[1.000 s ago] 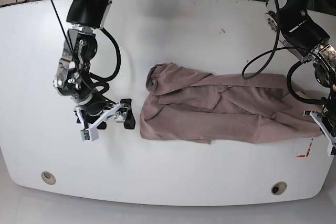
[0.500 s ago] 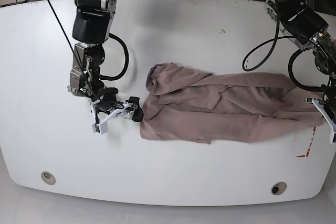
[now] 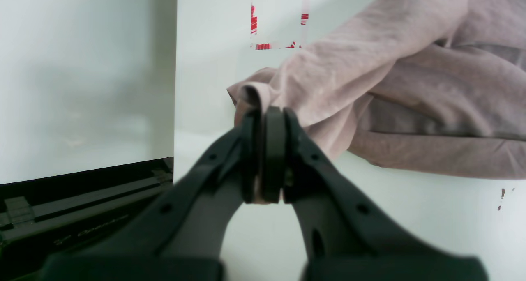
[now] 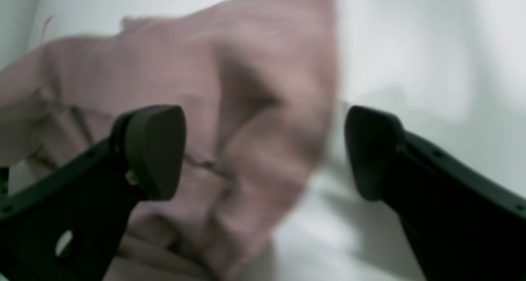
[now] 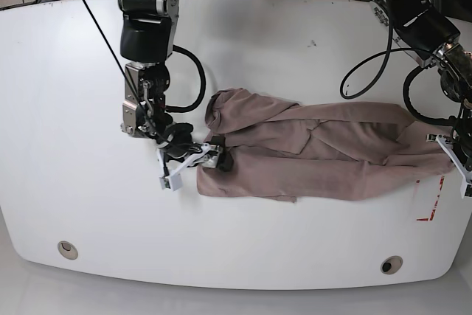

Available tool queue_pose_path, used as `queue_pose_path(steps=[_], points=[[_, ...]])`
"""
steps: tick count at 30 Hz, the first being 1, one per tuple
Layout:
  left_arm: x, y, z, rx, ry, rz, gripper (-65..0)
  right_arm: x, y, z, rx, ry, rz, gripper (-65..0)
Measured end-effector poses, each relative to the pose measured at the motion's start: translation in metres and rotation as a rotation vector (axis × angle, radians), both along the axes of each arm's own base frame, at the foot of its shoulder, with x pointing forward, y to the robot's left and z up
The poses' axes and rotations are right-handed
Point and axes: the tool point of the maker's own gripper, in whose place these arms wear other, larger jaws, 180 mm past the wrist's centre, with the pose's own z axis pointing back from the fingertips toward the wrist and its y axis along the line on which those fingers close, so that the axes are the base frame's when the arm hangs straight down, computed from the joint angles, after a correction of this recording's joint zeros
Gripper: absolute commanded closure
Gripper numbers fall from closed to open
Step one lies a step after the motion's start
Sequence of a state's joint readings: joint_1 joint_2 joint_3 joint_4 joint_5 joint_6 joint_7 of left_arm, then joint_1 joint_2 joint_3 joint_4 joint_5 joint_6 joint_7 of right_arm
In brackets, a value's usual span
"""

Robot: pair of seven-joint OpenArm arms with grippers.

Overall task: Layout the t-shirt on the table in an organized manner, then fold the t-shirt properly
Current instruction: 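Drag the shirt with the left gripper and regrasp a corner with the right, then lift the shirt with both grippers and pull it toward the robot's base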

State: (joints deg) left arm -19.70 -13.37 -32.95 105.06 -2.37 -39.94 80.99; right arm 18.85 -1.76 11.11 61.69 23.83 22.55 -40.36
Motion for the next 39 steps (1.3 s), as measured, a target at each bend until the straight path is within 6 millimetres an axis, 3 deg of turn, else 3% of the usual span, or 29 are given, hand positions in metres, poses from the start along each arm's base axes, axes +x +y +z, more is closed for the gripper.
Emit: queue_pose_path(steps=[5, 10, 12, 14, 18, 20, 21, 30, 34, 39], points=[[0.0, 0.0, 0.0, 0.0, 0.0, 0.0, 0.0, -0.006, 0.029, 0.0, 0.029, 0.004, 0.046, -58.3], [0.0, 0.0, 0.0, 0.0, -0.001, 0.0, 0.0, -0.007, 0.034, 0.0, 0.036, 0.003, 0.049, -57.9], [0.0, 0.0, 0.0, 0.0, 0.0, 0.0, 0.0, -0.006, 0.033, 0.001, 0.038, -0.004, 0.041, -53.9], [0.0, 0.0, 0.0, 0.0, 0.0, 0.0, 0.0, -0.005, 0.032, 0.0, 0.038, -0.006, 0.037, -46.5], [0.0, 0.0, 0.0, 0.0, 0.0, 0.0, 0.0, -0.007, 0.028, -0.003, 0.021, 0.01, 0.032, -15.7], [0.0, 0.0, 0.0, 0.0, 0.0, 0.0, 0.0, -0.008, 0.026, -0.008, 0.005, 0.021, 0.029, -3.2], [0.0, 0.0, 0.0, 0.0, 0.0, 0.0, 0.0, -0.008, 0.025, -0.008, 0.006, 0.02, 0.027, 0.0], [-0.005, -0.001, -0.007, 0.001, 0.023, -0.003, 0.0, 0.003, 0.015, 0.005, -0.022, -0.015, 0.032, 0.0], [-0.002, -0.003, -0.006, 0.005, 0.022, -0.012, 0.0, 0.006, -0.003, 0.024, -0.074, -0.05, 0.049, 0.0], [0.008, -0.021, -0.008, 0.033, 0.044, -0.084, 0.0, 0.004, -0.032, 0.054, -0.17, -0.126, 0.062, 0.0]])
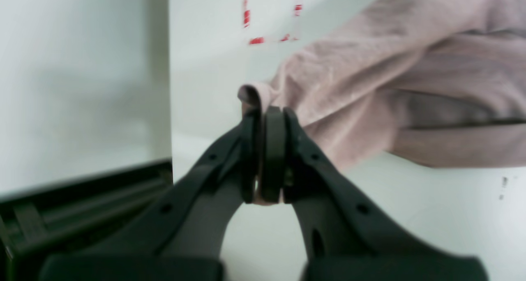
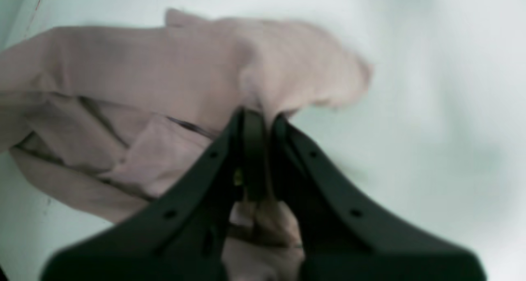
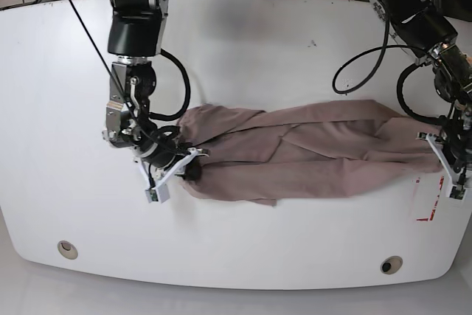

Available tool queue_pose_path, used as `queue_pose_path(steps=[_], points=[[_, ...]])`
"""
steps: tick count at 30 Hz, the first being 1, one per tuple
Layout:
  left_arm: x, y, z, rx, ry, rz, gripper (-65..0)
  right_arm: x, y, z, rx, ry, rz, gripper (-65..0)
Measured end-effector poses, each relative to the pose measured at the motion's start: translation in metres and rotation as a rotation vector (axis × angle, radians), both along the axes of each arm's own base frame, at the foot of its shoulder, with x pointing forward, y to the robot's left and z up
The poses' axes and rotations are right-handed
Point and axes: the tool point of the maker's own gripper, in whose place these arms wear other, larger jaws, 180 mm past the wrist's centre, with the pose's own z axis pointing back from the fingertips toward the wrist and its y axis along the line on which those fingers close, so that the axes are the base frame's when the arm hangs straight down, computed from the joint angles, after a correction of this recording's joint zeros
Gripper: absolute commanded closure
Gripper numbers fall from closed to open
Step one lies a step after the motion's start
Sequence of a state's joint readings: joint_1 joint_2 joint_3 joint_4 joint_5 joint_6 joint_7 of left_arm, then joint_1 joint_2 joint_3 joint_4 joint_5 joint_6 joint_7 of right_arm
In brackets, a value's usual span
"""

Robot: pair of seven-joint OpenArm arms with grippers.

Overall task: Layout the t-shirt on the table in an organized manner, then fold the t-shirt properly
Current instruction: 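Lift the shirt with both grippers and pull it toward the robot's base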

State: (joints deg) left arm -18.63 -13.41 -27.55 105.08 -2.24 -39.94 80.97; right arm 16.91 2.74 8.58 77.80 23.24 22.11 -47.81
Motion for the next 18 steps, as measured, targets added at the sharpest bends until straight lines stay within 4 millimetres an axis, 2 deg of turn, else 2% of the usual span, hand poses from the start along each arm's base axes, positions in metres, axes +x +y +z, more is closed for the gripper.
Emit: queue_pose_path(steps=[4, 8, 11, 15, 18], points=[[0.014, -0.021, 0.001, 0.015, -0.02, -0.087, 0.0, -0.002, -0.025, 0.016, -0.081, -0.035, 0.005, 0.0], [0.031, -0.044, 0.009, 0.016, -0.079, -0.174, 0.0, 0.001, -0.058, 0.032, -0.17, -0.076, -0.005, 0.0], [0.038, -0.053, 0.014, 0.027, -0.089, -0.206, 0.0, 0.005, -0.079, 0.045, -0.233, -0.108, -0.002, 0.0], [0.055, -0.065, 0.036, 0.011, -0.158, -0.227, 0.0, 0.019, -0.099, 0.074, -0.311, -0.172, 0.025, 0.0], [0.068, -0.073, 0.056, -0.003, -0.218, -0.238, 0.0, 0.033, -0.111, 0.103, -0.345, -0.237, 0.022, 0.0]])
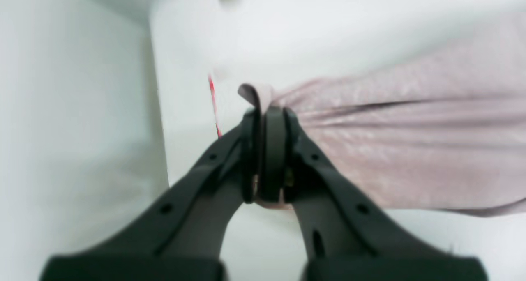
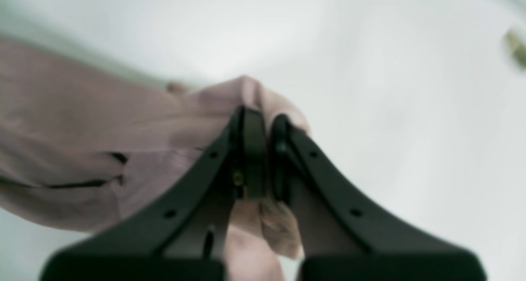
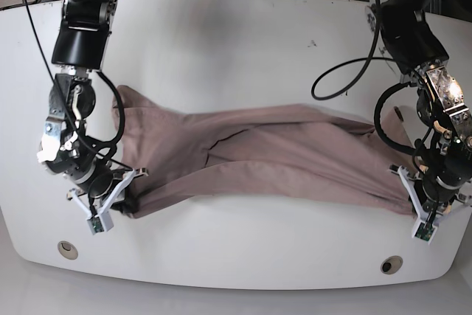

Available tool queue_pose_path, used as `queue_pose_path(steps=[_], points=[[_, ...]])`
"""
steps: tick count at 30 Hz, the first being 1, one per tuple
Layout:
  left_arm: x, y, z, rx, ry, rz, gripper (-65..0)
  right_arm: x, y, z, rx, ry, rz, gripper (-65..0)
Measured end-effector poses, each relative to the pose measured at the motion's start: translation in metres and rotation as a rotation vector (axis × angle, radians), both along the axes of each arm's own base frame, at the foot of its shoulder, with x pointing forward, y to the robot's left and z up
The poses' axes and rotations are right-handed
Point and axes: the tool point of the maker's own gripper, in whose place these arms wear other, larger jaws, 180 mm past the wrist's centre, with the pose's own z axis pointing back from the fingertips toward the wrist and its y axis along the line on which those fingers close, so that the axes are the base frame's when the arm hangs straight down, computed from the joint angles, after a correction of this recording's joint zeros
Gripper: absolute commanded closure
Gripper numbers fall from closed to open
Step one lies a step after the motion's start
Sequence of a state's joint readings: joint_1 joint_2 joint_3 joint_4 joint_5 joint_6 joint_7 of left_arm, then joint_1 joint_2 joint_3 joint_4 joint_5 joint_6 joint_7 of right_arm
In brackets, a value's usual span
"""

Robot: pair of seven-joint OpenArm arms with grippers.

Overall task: Layout the t-shirt on the table in an organized manner, then fold the t-shirt properly
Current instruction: 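Lift the shirt with both grippers and pull it toward the robot's base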

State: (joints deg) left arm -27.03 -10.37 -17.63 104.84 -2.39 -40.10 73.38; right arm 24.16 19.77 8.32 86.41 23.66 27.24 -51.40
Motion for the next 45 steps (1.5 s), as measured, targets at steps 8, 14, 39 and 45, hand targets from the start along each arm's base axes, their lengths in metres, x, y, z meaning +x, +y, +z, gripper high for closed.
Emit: queue_pose_path(steps=[8, 14, 39, 45], points=[[0.023, -0.004, 0.064, -0.008, -0.15, -0.004, 0.0, 0.027, -0.03, 0.073, -0.079, -0.117, -0.035, 0.0], [0.035, -0.002, 0.125, -0.005, -0.284, 0.004, 0.0, 0.04, -0.049, 0.133, -0.122, -0.227, -0.057, 0.0], [0.06, 0.008, 0.166, -0.063, -0.286, 0.021, 0.0, 0.042, -0.07, 0.21, -0.244, -0.344, -0.042, 0.0], [0.06, 0.007, 0.166, -0.063, -0.289, 0.019, 0.0, 0.042, -0.07, 0.211, -0.244, -0.347, -0.043, 0.0]])
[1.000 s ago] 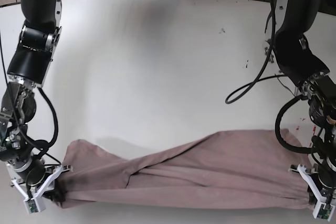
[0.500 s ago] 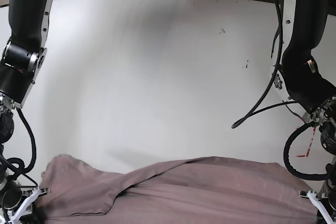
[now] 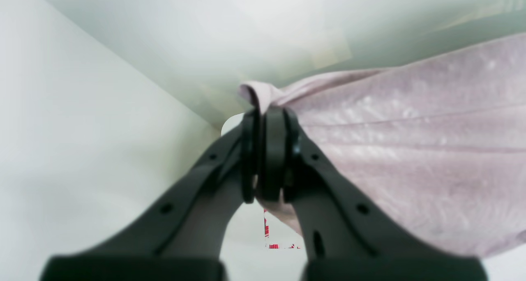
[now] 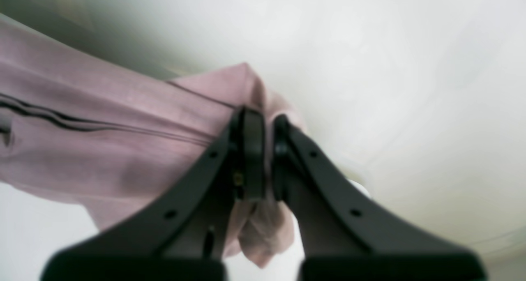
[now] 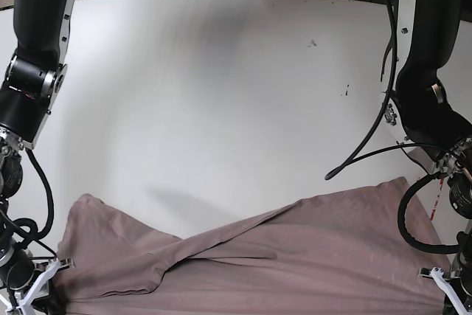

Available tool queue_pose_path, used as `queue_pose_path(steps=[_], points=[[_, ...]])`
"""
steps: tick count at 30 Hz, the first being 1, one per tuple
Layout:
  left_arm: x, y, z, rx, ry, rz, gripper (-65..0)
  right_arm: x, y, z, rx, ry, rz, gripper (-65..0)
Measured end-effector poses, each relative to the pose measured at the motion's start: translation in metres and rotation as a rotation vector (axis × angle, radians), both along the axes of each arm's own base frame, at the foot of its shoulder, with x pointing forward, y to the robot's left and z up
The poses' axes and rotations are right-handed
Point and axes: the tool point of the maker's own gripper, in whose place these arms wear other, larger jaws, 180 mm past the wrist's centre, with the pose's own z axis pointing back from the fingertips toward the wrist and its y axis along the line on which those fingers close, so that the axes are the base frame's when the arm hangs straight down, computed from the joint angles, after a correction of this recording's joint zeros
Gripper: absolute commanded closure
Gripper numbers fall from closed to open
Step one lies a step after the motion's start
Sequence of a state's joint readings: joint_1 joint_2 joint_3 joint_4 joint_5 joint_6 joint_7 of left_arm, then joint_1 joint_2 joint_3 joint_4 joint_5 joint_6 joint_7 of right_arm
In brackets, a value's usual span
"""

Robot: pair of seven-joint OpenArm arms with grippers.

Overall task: Layout the t-shirt on the table in an organized manner, then fold the t-shirt properly
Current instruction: 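Lift the shirt with both grippers and pull it toward the robot's base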

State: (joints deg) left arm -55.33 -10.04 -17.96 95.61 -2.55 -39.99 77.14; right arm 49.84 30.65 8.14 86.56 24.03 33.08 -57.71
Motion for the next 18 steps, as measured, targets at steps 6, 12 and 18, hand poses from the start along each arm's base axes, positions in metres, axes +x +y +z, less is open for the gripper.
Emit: queue_pose_path(steps=[6, 12, 18], points=[[0.0, 0.0, 0.004, 0.0, -0.008, 0.0, 0.0, 0.001, -0.001, 0.009, -0.001, -0.012, -0.003, 0.0], [0.0, -0.001, 0.015, 0.0, -0.035, -0.001, 0.0, 0.001, 0.0, 0.03, -0.001, -0.065, 0.001, 0.0], [0.0, -0.001, 0.008, 0.0, -0.019, -0.002, 0.0, -0.004, -0.008, 0.017, -0.015, -0.036, -0.011, 0.0]])
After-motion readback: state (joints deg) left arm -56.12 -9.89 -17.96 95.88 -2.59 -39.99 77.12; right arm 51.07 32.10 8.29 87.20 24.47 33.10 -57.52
